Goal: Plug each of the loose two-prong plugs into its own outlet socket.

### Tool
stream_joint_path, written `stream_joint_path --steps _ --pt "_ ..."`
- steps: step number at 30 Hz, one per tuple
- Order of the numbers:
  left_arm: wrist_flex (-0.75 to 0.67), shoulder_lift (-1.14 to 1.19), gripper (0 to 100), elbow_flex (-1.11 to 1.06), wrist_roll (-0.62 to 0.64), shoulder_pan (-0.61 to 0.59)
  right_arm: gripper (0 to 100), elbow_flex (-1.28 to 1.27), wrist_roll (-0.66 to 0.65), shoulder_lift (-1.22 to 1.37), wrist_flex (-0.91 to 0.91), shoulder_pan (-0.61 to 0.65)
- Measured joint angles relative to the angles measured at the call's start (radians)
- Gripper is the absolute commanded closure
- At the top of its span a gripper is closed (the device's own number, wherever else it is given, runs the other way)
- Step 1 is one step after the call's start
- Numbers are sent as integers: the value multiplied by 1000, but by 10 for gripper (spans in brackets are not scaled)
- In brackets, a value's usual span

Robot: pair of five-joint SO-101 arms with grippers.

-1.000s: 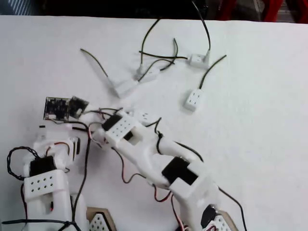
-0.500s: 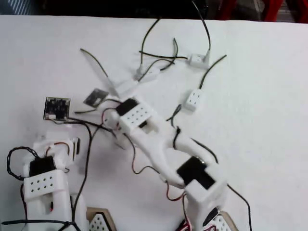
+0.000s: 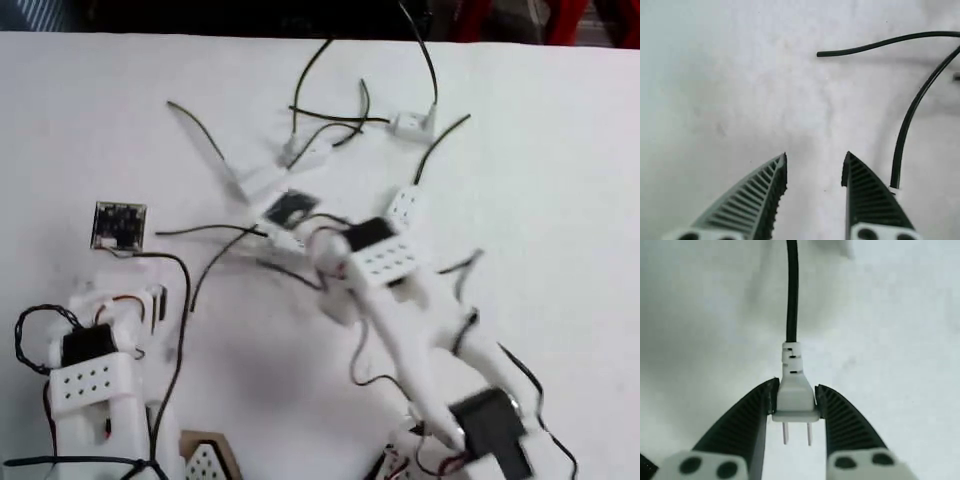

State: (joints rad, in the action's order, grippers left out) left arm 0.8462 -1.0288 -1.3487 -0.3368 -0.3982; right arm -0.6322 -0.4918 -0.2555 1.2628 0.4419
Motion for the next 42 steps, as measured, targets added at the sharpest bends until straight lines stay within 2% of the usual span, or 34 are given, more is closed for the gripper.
stream_joint_path --steps 6,12,18,28,33,42 --pt "0 0 815 0 0 0 981 -117 -8 -164 -66 -183" --pt "0 0 815 0 0 0 975 -242 -8 -235 -178 -276" --pt "0 0 815 0 0 0 842 -308 -9 -239 -229 -281" --pt "0 0 815 0 0 0 840 -307 -8 -239 -222 -284" --pt "0 0 815 0 0 0 840 -276 -9 -239 -133 -272" --pt "0 0 815 0 0 0 836 -275 -8 -239 -176 -304"
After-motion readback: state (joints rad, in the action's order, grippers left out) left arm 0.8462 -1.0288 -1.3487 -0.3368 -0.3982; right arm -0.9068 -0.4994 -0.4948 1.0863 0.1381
